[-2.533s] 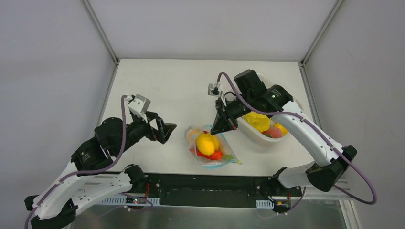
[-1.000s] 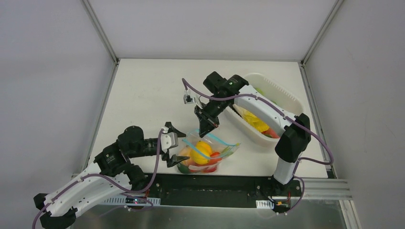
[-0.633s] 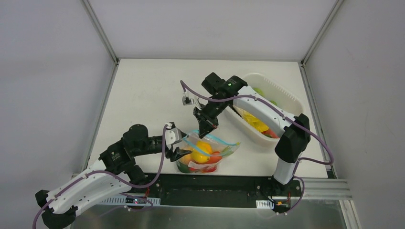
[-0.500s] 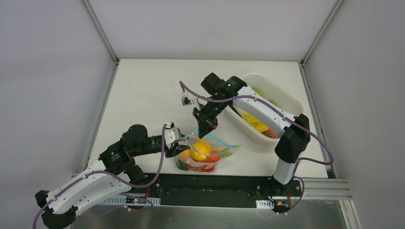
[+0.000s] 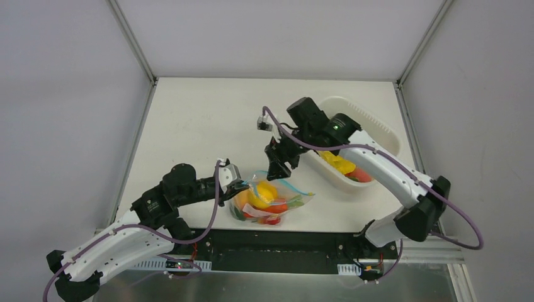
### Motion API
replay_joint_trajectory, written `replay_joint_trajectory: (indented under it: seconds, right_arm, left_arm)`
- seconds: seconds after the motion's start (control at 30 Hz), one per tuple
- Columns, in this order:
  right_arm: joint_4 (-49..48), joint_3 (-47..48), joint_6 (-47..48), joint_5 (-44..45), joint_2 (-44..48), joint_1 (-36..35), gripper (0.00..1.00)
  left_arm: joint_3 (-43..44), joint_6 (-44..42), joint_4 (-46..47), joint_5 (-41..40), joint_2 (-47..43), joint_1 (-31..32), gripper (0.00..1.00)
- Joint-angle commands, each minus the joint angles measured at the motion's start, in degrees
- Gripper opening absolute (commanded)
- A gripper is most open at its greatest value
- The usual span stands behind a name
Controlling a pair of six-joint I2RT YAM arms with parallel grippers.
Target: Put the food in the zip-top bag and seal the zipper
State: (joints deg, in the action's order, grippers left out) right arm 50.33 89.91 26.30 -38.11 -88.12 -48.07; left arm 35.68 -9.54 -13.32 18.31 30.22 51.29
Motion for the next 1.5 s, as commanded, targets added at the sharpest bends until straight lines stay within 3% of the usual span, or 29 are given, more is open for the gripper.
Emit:
replay_joint_trajectory:
  seconds: [0.0, 0.1, 0.3, 0.63, 0.8, 1.17, 1.47]
  right_arm:
    - [-13.02, -9.88, -12.90, 10.62, 13.33, 1.91, 0.68]
    - [-24.08, -23.26, -21.26, 16.61, 25.79, 4.22, 0.76]
    - [-41.02, -42.52, -30.73, 19.39, 47.36, 5.23, 0.78]
    - [-57.97, -62.61, -32.58, 12.88, 63.28, 5.36, 0.78]
    - [-55.31, -63.40, -31.09, 14.35, 62.78, 5.31, 0.78]
    - [-56.47, -65.24, -27.74, 2.22, 58.81, 5.27, 0.77]
    - [-57.22, -67.75, -26.74, 8.63, 55.52, 5.27, 0.72]
  left_arm:
    - [2.20, 0.89, -0.29, -2.45, -0.56, -0.57, 0.05]
    - [2.35, 1.09, -0.28, -3.47, -0.84, -0.54, 0.04]
    - [1.56, 2.79, -0.18, -6.65, -1.43, -0.49, 0.00]
    - [1.29, 4.53, 0.78, -8.75, -3.36, -0.51, 0.00]
    - [0.75, 5.34, 0.69, -8.74, -3.59, -0.49, 0.00]
    - [-0.58, 5.94, 0.50, -12.23, -4.98, -0.53, 0.00]
    - [-2.53, 6.03, 0.42, -14.03, -7.45, -0.50, 0.00]
